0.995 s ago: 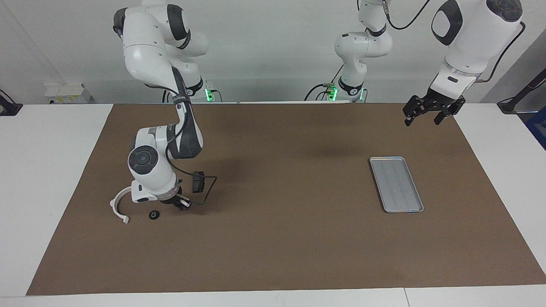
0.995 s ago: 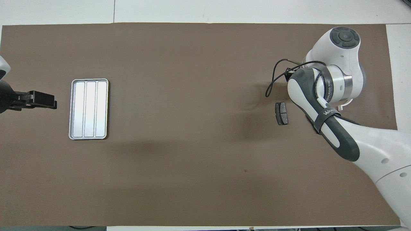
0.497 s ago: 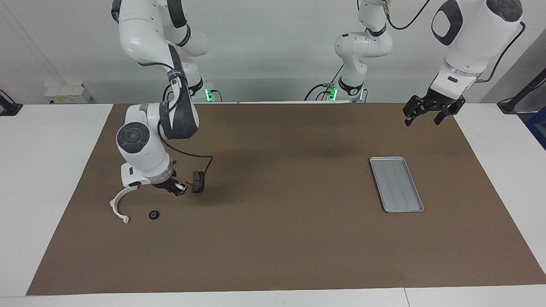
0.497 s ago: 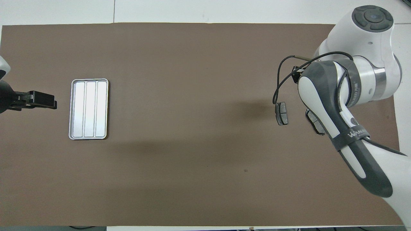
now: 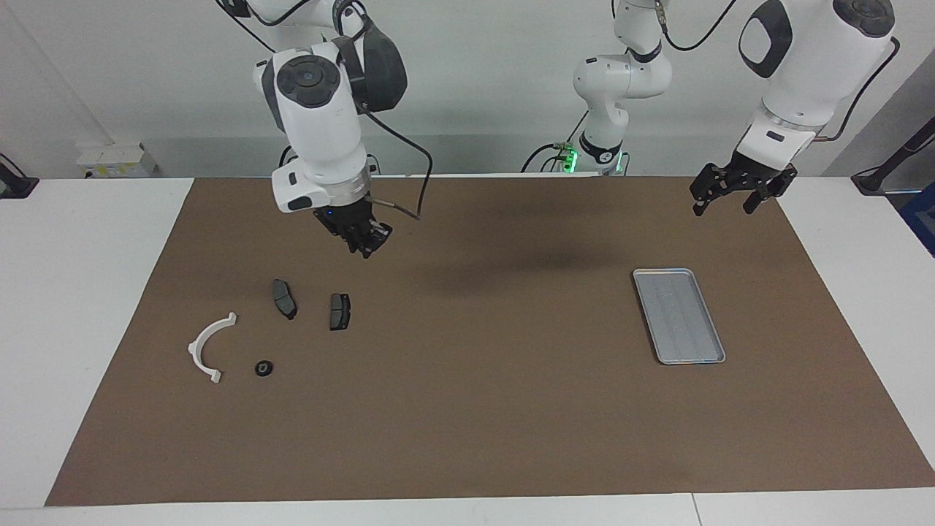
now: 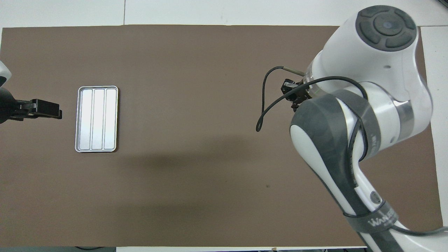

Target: Pick bearing gear from pile to tray

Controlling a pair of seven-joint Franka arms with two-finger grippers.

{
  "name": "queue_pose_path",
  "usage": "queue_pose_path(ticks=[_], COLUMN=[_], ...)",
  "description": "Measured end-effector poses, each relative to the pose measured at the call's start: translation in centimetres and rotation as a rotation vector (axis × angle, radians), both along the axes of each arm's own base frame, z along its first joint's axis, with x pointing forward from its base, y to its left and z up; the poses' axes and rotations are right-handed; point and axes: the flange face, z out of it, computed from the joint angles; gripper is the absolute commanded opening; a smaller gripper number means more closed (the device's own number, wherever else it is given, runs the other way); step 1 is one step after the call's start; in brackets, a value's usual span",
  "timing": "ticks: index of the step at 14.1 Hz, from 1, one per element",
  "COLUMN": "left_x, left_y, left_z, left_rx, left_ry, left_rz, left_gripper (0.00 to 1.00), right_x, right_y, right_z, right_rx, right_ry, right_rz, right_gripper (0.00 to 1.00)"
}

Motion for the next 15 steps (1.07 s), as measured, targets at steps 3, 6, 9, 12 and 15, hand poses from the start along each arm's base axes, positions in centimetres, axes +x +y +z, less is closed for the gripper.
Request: queue_pose_path(ticks=[3,6,9,12,15], left_x=[0.0,0.0,0.0,0.0,0.0], left_y=[0.0,0.0,0.0,0.0,0.0], left_z=[0.0,0.0,0.0,0.0,0.0], left_rx=[0.000,0.000,0.000,0.000,0.000], left_ry=[0.000,0.000,0.000,0.000,0.000], left_rz=[0.000,0.000,0.000,0.000,0.000], left_gripper=[1.00,1.00,1.00,1.00,1.00], right_x=[-2.3,-4.3,-6.9,-7.9,-8.6], right_y=[6.2,10.6,15.4,17.7,19.3], right_z=[0.4,-0.2,-3.9,-7.2,-10.4], right_rx=[0.053,0.081,0.081,0.070,0.063], right_ry=[-0.002,-0.004,0.000,0.018,0.012], right_rz=[-0.192,-0.301,-0.336,-0.317,-0.289], right_gripper=[0.00,0.00,0.00,0.00,0.00])
